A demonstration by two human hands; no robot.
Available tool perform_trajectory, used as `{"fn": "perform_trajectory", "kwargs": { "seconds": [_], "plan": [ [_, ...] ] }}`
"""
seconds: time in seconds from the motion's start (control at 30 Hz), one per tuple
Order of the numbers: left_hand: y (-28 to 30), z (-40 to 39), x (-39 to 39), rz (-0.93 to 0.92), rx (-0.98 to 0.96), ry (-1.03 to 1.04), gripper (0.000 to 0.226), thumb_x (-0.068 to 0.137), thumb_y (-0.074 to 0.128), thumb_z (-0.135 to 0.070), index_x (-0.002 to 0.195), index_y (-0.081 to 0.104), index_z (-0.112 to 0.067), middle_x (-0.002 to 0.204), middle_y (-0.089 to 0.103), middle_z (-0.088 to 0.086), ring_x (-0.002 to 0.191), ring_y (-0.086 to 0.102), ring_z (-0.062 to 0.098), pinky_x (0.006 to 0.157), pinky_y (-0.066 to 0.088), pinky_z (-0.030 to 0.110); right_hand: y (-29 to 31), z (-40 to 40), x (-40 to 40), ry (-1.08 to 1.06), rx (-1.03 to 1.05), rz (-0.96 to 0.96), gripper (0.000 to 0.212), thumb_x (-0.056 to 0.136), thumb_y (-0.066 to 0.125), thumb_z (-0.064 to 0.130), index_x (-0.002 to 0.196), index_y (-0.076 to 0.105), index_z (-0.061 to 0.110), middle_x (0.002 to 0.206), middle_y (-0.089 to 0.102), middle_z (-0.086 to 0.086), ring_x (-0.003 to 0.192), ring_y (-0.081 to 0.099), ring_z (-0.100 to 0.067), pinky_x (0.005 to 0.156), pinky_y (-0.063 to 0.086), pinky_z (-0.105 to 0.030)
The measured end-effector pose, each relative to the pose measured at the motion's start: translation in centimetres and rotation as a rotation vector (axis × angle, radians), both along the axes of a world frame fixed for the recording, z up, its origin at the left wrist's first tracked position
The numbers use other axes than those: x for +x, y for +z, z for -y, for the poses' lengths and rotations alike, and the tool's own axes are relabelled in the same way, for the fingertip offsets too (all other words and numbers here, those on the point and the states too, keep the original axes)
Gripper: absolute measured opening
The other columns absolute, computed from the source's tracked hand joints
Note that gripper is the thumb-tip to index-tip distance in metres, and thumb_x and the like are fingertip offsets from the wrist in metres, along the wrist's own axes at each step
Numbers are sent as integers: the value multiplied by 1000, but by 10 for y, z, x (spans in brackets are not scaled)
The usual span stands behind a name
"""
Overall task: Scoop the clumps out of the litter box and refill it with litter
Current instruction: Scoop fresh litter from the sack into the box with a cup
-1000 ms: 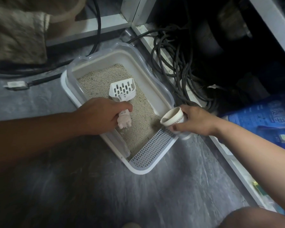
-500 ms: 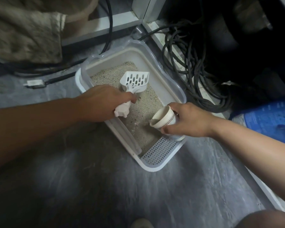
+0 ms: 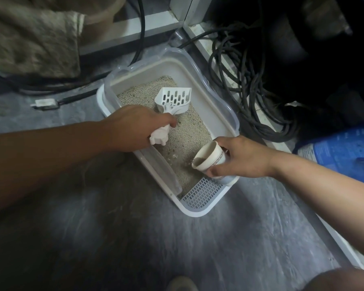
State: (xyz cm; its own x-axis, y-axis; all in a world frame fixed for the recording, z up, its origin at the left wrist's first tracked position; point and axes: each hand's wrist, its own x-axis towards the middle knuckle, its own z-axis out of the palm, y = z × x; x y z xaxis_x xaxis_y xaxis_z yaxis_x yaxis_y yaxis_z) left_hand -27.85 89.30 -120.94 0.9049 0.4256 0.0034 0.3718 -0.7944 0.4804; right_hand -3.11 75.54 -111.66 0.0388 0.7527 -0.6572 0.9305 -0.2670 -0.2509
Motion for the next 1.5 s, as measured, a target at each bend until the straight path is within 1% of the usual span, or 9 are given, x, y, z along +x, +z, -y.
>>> {"fn": "perform_trajectory", "kwargs": {
  "seconds": [0.1,0.3,0.4,0.57,0.77,0.93,1.03,1.3,1.5],
  "plan": [
    [2,-1,-1,-38,-2,3,50,79,55,-38,126,37,-45,98,71,6,88,68,31,75,56,46,3,-5,-1,-25,86,50,52,69,81,58,105,59,27,92,67,8,82,63,-6,69,52,-26],
    [3,-1,-6,-51,1,3,58,84,72,-30,126,36,-47,105,71,8,92,68,31,79,55,47,3,-6,-13,-5,80,31,49,70,80,58,102,59,29,90,67,9,81,64,-7,70,54,-30],
    [6,0,-6,-77,21,-6,57,85,70,-30,130,39,-43,107,70,9,93,67,31,80,55,46,8,-11,-14,-28,101,20,47,71,82,54,104,60,28,90,67,10,80,64,-5,66,51,-24],
    [15,0,-9,-138,51,11,59,84,69,-28,137,44,-36,112,68,10,100,65,31,83,54,45,2,-10,-19,36,95,90,47,72,80,56,99,58,25,86,65,6,76,61,-8,62,49,-28],
    [14,2,-13,-112,81,19,56,84,69,-32,136,47,-34,109,70,12,97,66,34,83,54,46,-2,-10,-21,41,51,74,48,69,80,60,98,59,27,87,66,7,77,64,-10,70,56,-37],
    [12,2,-13,-78,87,24,55,83,70,-33,133,47,-34,105,70,11,94,67,33,80,55,46,2,-15,-17,-5,85,87,47,69,82,56,99,60,26,87,67,7,77,64,-9,67,54,-31],
    [13,3,-13,-77,84,26,55,82,70,-28,133,48,-33,104,71,9,94,68,33,80,55,46,-1,-11,-21,28,38,84,48,69,80,57,99,60,26,89,67,6,80,64,-10,72,56,-34],
    [15,2,-13,-92,76,40,57,82,69,-29,133,46,-36,109,70,8,96,67,31,81,55,44,-2,-12,-18,-21,96,121,48,70,81,56,98,59,24,87,66,4,77,63,-11,67,53,-32],
    [16,0,-15,-63,97,56,55,80,71,-33,131,50,-32,105,67,12,96,64,33,83,54,45,6,-17,-10,-105,159,92,49,69,83,55,98,58,24,84,65,6,75,62,-8,60,44,-26]
  ]
}}
